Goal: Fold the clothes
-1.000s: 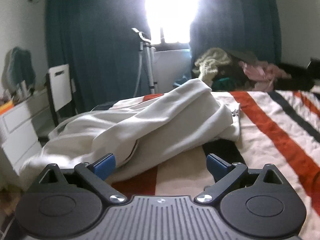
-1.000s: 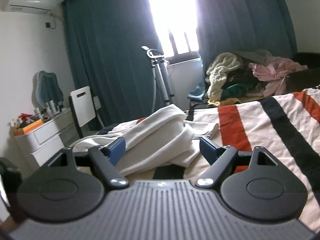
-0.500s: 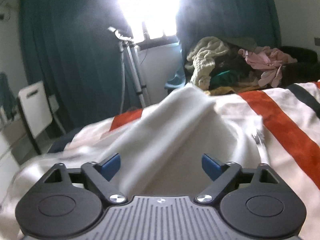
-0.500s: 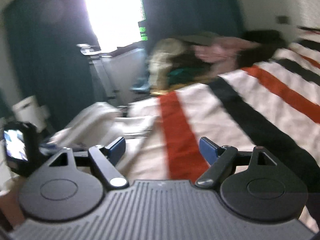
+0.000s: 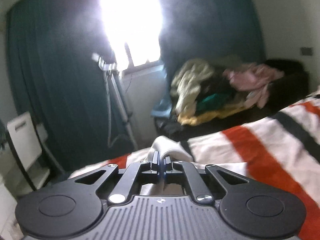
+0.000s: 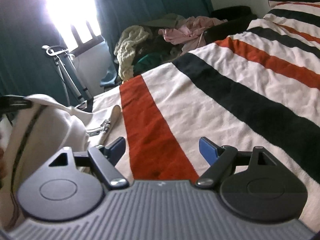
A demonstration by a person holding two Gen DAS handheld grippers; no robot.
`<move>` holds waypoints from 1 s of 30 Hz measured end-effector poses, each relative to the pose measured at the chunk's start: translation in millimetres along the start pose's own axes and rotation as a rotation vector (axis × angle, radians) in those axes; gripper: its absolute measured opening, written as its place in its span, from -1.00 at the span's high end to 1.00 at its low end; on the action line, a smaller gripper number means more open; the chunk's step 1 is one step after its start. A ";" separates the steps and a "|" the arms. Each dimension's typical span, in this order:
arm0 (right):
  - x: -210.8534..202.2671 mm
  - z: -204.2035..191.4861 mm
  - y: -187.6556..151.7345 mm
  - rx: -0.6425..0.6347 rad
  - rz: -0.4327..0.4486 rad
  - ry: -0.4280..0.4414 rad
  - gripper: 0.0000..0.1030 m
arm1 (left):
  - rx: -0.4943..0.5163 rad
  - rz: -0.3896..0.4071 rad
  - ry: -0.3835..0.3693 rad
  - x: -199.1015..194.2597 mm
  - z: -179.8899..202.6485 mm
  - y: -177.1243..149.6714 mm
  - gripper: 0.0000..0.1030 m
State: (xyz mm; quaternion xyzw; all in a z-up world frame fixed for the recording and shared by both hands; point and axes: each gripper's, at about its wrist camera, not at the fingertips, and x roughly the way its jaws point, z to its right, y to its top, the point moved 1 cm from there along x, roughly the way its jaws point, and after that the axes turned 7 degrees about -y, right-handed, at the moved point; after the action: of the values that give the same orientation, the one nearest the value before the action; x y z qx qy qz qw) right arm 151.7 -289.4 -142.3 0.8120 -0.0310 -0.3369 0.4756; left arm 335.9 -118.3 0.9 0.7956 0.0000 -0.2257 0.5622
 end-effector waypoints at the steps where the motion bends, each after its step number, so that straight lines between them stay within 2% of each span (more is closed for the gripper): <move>1: -3.2 0.6 0.6 -0.001 0.007 0.003 -0.60 | 0.027 0.030 -0.003 -25.7 5.1 -2.8 0.94; 3: -9.5 1.7 1.8 -0.004 0.020 0.009 -0.60 | 0.042 0.068 -0.042 -75.2 16.0 -12.7 0.94; 6: -24.3 3.7 4.8 -0.005 0.040 0.020 -0.59 | -0.008 0.099 -0.111 -145.5 31.4 -38.2 0.94; 9: -43.0 4.8 7.7 -0.013 0.063 0.036 -0.60 | -0.110 0.066 -0.188 -198.5 41.0 -74.4 0.94; 10: -49.9 4.3 8.0 -0.020 0.073 0.044 -0.60 | -0.161 0.036 -0.212 -210.9 41.1 -88.5 0.94; 12: -60.6 1.8 6.8 -0.037 0.078 0.064 -0.61 | -0.207 0.002 -0.210 -225.3 41.7 -108.6 0.94; 15: -76.0 -6.7 0.7 -0.088 0.079 0.142 -0.61 | -0.273 -0.046 -0.216 -240.0 39.8 -131.5 0.93; 17: -70.9 -5.9 -3.6 -0.050 0.020 0.179 -0.61 | -0.312 -0.056 -0.231 -245.2 36.5 -138.1 0.89; 18: -68.1 -5.4 -5.7 -0.030 -0.011 0.198 -0.52 | -0.326 -0.046 -0.231 -246.4 34.0 -139.2 0.85; 19: -65.3 -4.9 -7.9 -0.009 -0.041 0.216 -0.45 | -0.340 -0.040 -0.228 -247.5 32.1 -140.2 0.76; 21: -59.8 -3.9 -12.1 0.031 -0.103 0.253 -0.46 | -0.381 -0.041 -0.231 -248.6 26.2 -142.3 0.47; 23: -54.3 -2.9 -16.3 0.072 -0.164 0.289 -0.45 | -0.424 -0.044 -0.234 -248.1 18.5 -143.8 0.07; 25: -48.8 -1.9 -20.5 0.113 -0.225 0.325 -0.45 | -0.468 -0.040 -0.226 -253.7 7.1 -146.6 -0.15; 27: -43.4 -0.9 -24.7 0.154 -0.287 0.361 -0.45 | -0.507 -0.031 -0.211 -257.1 -2.8 -148.4 -0.22; 29: -33.7 -5.6 -19.8 0.171 -0.288 0.359 -0.45 | -0.501 -0.017 -0.176 -262.1 -12.0 -152.3 -0.46; 30: -27.8 -9.4 -16.2 0.175 -0.277 0.351 -0.46 | -0.489 -0.014 -0.155 -263.7 -16.5 -154.7 -0.46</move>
State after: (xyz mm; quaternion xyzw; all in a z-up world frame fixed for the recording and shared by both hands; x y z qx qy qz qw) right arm 131.3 -263.2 -137.8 0.8928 0.1349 -0.2486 0.3507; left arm 65.8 20.3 -38.4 0.6162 0.0171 -0.2832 0.7348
